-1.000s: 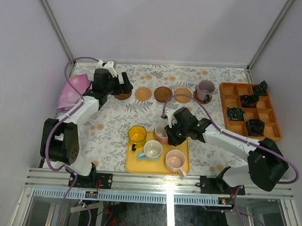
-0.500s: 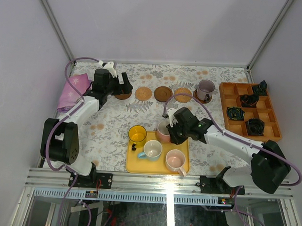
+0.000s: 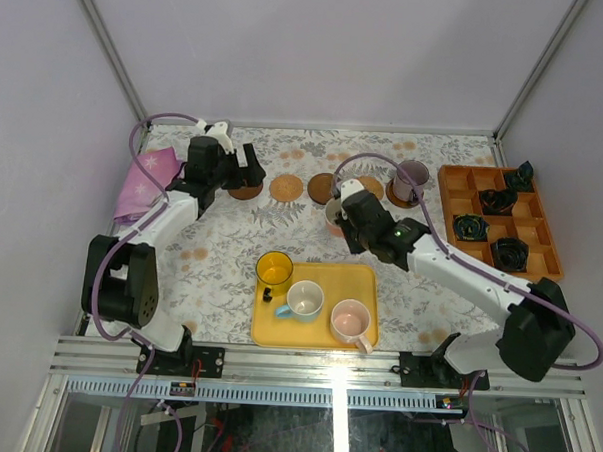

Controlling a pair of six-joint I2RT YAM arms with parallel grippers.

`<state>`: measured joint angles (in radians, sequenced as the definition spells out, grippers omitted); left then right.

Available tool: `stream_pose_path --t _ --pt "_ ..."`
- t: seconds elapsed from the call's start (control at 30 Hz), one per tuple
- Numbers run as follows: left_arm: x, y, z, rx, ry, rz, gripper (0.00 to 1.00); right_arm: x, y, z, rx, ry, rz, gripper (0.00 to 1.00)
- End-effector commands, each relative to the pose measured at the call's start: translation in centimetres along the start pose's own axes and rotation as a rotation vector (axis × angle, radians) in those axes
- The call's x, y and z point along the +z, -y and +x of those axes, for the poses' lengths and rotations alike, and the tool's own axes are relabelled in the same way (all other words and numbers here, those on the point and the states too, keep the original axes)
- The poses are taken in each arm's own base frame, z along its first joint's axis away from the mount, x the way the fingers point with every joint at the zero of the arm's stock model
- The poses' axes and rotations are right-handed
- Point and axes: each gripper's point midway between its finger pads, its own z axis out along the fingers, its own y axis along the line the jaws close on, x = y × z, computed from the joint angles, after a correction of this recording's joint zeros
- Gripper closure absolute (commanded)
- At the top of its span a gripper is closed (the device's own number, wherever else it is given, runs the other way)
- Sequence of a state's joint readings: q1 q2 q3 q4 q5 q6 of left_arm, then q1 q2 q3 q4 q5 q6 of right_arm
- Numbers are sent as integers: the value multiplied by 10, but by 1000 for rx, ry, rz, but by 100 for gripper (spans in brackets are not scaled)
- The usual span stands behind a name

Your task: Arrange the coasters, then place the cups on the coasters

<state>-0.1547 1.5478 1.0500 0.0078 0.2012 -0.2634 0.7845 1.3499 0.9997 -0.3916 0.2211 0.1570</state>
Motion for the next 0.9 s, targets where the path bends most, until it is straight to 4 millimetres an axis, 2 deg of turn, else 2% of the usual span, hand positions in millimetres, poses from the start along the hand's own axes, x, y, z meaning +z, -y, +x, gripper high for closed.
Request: stream_pose_path --t 0.0,0.17,0.4,0.67,0.87 --pt "8 4 -22 19 56 8 0 1 34 -73 119 179 164 100" --pt "18 3 -25 14 51 10 0 21 73 -97 273 213 198 100" --pt "31 1 -30 23 51 6 0 54 112 -117 300 213 254 100" --pt "51 0 -36 20 45 14 0 89 145 -115 344 184 303 100" --pt "60 0 -40 21 45 13 0 104 155 -113 369 171 314 100"
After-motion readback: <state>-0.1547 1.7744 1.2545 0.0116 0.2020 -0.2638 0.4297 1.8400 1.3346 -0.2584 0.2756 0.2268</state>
